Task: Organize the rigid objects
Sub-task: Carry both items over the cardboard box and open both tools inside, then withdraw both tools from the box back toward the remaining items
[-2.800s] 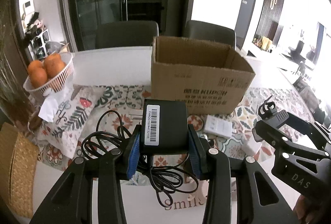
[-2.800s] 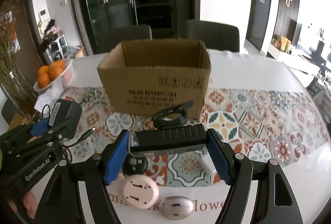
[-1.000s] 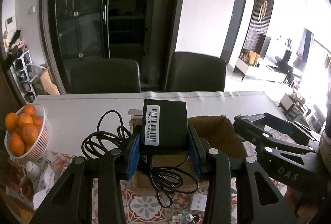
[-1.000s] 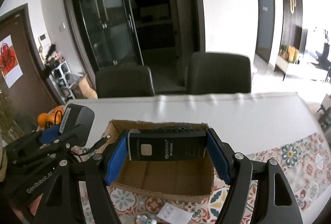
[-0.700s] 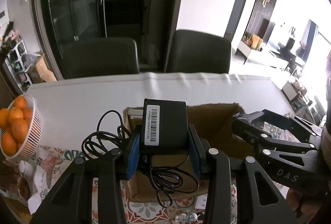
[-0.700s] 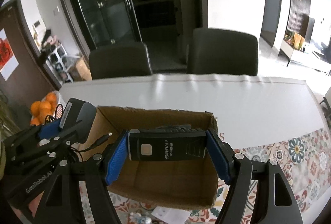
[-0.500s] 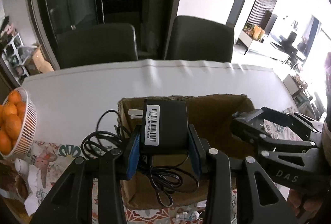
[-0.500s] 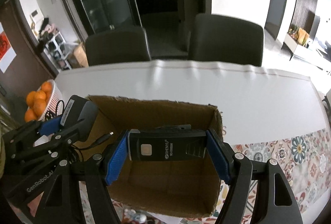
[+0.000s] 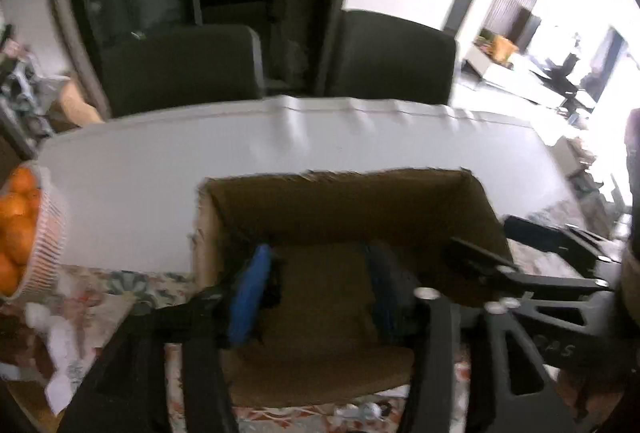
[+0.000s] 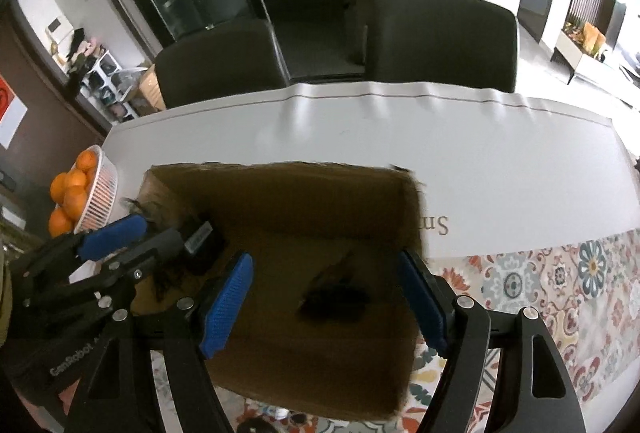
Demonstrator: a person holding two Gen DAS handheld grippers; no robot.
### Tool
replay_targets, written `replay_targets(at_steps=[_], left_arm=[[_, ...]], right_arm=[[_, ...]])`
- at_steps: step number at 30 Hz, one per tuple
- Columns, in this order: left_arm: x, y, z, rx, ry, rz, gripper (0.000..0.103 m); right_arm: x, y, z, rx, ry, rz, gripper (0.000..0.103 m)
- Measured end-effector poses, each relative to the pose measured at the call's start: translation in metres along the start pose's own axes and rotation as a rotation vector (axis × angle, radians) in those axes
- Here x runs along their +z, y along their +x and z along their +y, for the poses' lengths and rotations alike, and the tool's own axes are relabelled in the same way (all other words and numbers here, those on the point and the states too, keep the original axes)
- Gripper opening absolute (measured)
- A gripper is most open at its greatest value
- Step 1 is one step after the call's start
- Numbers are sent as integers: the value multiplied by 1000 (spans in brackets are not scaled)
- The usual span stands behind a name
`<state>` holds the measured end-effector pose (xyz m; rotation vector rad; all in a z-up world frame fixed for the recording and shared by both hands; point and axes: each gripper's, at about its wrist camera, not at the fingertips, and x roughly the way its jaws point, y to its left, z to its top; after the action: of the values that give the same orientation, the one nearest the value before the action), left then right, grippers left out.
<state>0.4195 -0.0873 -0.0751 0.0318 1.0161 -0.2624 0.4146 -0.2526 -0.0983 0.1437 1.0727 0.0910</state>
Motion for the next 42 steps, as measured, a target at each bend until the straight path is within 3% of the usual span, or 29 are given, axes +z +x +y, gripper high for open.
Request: replay_targets(at_steps=[1, 5, 28, 33, 42], left_arm=[[0, -3, 0, 8, 2, -17, 68], [-1, -9, -2, -23, 17, -10, 67], [-8, -89, -6, -60, 52, -46, 74], [-14, -110, -13, -44, 68, -93, 74], [-45, -137, -26, -18, 107, -175, 77]], right_arm=[[-1, -3, -1, -15, 3, -6, 75], [-5, -13, -2, -49, 8, -33, 75], [-21, -83, 18, -42, 27, -161, 75], [-27, -100, 18, -25, 37, -186, 75], [-60, -133, 15, -72, 46, -281, 77]])
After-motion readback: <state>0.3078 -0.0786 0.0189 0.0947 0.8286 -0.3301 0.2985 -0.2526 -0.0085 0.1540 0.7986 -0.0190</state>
